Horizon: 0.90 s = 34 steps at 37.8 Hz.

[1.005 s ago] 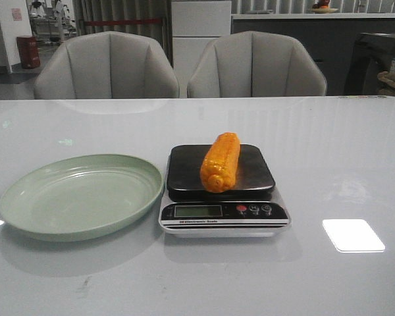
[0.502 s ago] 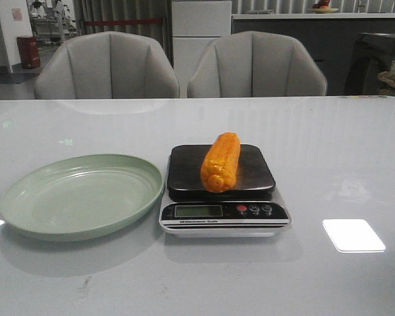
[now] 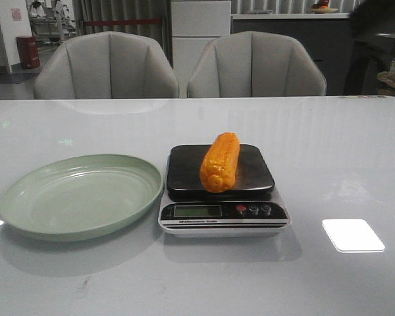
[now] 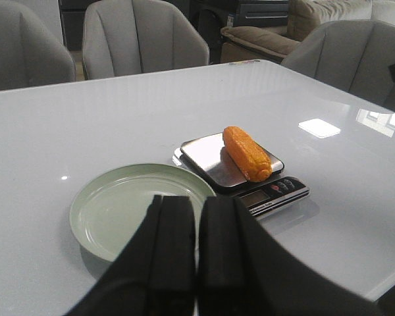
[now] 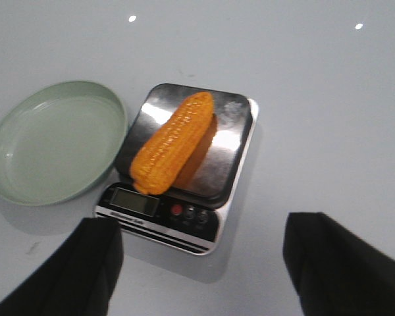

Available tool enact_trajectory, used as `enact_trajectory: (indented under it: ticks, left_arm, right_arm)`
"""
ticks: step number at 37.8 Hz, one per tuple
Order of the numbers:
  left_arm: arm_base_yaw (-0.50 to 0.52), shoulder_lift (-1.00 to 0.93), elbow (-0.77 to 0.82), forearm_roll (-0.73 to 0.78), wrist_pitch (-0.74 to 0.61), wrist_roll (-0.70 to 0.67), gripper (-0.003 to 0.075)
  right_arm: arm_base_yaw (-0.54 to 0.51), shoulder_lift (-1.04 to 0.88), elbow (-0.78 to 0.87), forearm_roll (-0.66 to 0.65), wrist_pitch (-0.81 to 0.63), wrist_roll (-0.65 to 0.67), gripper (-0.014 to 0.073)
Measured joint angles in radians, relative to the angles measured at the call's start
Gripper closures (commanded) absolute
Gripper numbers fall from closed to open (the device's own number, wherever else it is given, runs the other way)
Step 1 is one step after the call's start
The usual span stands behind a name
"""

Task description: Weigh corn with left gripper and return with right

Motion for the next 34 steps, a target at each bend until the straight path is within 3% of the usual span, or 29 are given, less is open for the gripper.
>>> enact_trajectory:
  ticks: [14,20,26,34]
  left_arm:
    - [0.0,0.0,0.0,0.0,-0.002,0.0,0.0607]
    - [0.0,0.0,0.0,0.0,-0.002,0.0,0.0607]
    - [0.0,0.0,0.0,0.0,-0.002,0.0,0.0607]
    - [0.0,0.0,0.0,0.0,-0.002,0.0,0.0607]
  right_arm:
    - [0.094,0.483,-0.417,0.004,0.168,0.143,0.0011]
    - [0.167,0.663,-0.575,-0.124,0.253,0.324,0.0094]
    - [0.209,0.813,-0.706,-0.283,0.384,0.543,0.0097]
    - [0.209,0.943,-0.824,-0.334,0.545,0.635,0.0091]
